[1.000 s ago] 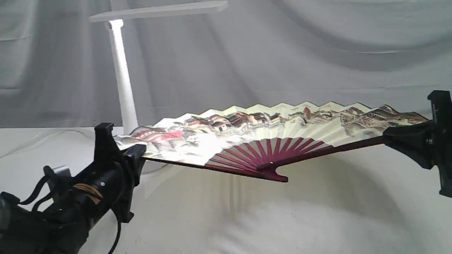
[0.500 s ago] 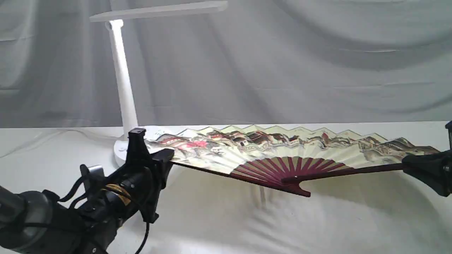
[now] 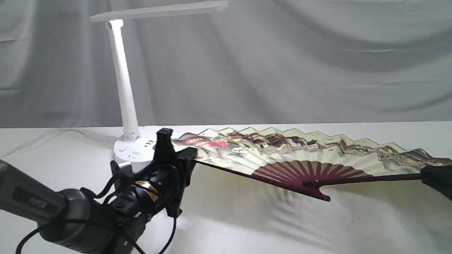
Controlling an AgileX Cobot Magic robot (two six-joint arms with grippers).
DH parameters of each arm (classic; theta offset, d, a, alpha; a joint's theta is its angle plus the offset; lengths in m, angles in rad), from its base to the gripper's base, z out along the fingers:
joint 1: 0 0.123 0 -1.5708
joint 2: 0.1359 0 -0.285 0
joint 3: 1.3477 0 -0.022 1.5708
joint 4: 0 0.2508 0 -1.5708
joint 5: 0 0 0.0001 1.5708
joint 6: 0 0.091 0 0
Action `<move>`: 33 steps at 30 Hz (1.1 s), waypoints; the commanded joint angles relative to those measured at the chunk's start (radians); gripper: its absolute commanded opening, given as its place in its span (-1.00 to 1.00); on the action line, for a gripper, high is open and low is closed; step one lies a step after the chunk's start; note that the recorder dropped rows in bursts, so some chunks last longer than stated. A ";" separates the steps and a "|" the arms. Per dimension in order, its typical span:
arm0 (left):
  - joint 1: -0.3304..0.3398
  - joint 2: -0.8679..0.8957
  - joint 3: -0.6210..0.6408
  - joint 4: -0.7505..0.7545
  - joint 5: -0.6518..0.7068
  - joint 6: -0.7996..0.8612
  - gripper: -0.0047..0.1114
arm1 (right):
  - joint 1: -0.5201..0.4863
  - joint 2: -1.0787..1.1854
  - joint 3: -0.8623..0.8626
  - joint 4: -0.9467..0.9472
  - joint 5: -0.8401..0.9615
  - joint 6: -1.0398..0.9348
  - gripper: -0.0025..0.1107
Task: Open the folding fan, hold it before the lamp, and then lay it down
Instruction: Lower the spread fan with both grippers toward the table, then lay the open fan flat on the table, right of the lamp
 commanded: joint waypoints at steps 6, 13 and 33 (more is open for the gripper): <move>0.001 0.061 -0.077 -0.040 -0.068 -0.043 -0.91 | -0.017 0.056 -0.002 -0.027 -0.119 -0.100 -0.96; 0.001 0.071 -0.084 -0.019 -0.065 -0.038 -0.90 | -0.013 0.084 -0.002 -0.027 -0.117 -0.114 -0.96; 0.001 0.071 -0.084 0.000 -0.083 -0.038 -0.05 | -0.013 0.084 -0.002 -0.027 -0.104 -0.142 0.02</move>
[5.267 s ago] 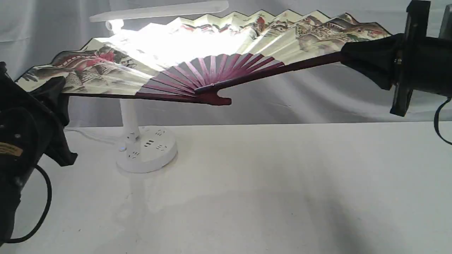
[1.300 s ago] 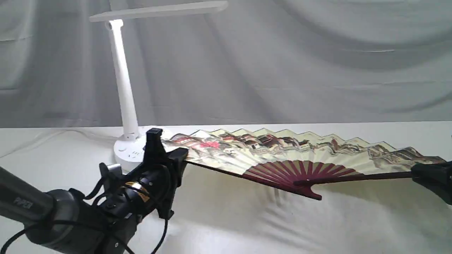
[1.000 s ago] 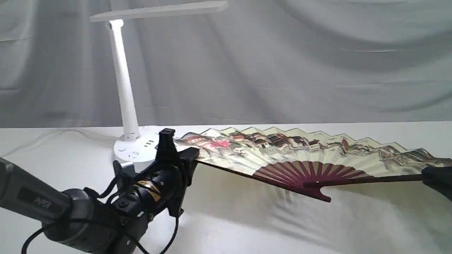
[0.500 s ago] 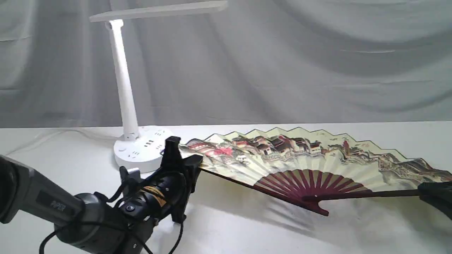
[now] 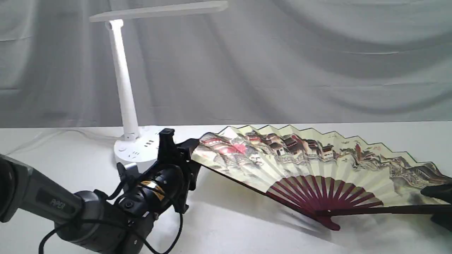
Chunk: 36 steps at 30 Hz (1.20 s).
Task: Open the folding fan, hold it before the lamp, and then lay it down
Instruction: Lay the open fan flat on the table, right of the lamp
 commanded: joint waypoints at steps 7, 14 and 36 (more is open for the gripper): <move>0.030 -0.022 -0.005 0.066 -0.069 -0.009 0.04 | -0.007 -0.003 -0.050 -0.008 0.086 -0.013 0.05; 0.104 -0.042 -0.005 0.210 -0.058 0.019 0.04 | -0.006 -0.003 -0.095 -0.008 0.089 -0.017 0.05; 0.187 -0.054 -0.032 0.406 0.043 0.043 0.04 | -0.002 -0.003 -0.165 -0.008 0.010 -0.076 0.05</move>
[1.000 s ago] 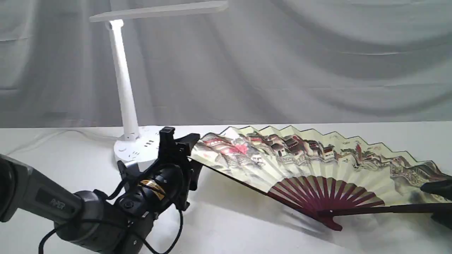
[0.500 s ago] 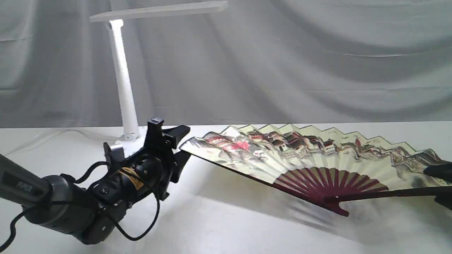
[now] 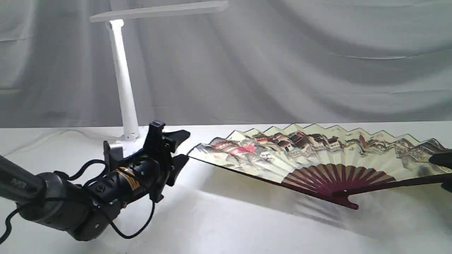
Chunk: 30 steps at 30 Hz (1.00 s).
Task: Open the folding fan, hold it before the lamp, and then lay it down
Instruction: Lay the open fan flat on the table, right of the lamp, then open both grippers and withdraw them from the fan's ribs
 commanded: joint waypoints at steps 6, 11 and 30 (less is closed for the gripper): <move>0.031 -0.015 -0.042 0.069 -0.005 0.050 0.04 | 0.042 -0.002 -0.008 -0.001 -0.011 -0.036 0.05; 0.031 -0.015 -0.042 0.088 -0.005 0.053 0.04 | 0.074 -0.002 -0.008 -0.001 -0.039 -0.019 0.01; 0.031 -0.040 -0.042 0.129 0.042 0.016 0.01 | 0.076 -0.074 -0.008 -0.355 -0.181 0.403 0.01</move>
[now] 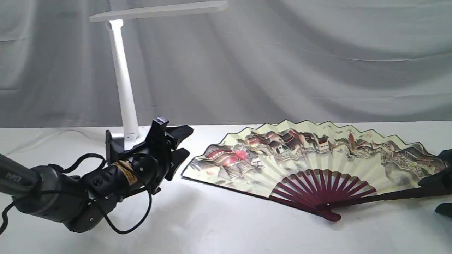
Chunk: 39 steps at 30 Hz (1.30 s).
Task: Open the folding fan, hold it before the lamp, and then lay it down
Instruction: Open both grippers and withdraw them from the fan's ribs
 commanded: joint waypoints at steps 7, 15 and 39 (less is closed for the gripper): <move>0.001 -0.190 -0.004 0.090 0.374 -0.003 -0.05 | 0.001 -0.165 -0.004 -0.239 0.072 0.188 0.01; 0.001 -0.392 -0.004 0.358 0.842 -0.001 -0.22 | 0.001 -0.283 -0.004 -0.452 0.099 0.303 0.01; 0.001 -0.692 0.019 -0.120 1.647 1.021 -0.92 | 0.248 -0.361 -0.004 -0.860 0.130 0.405 -0.15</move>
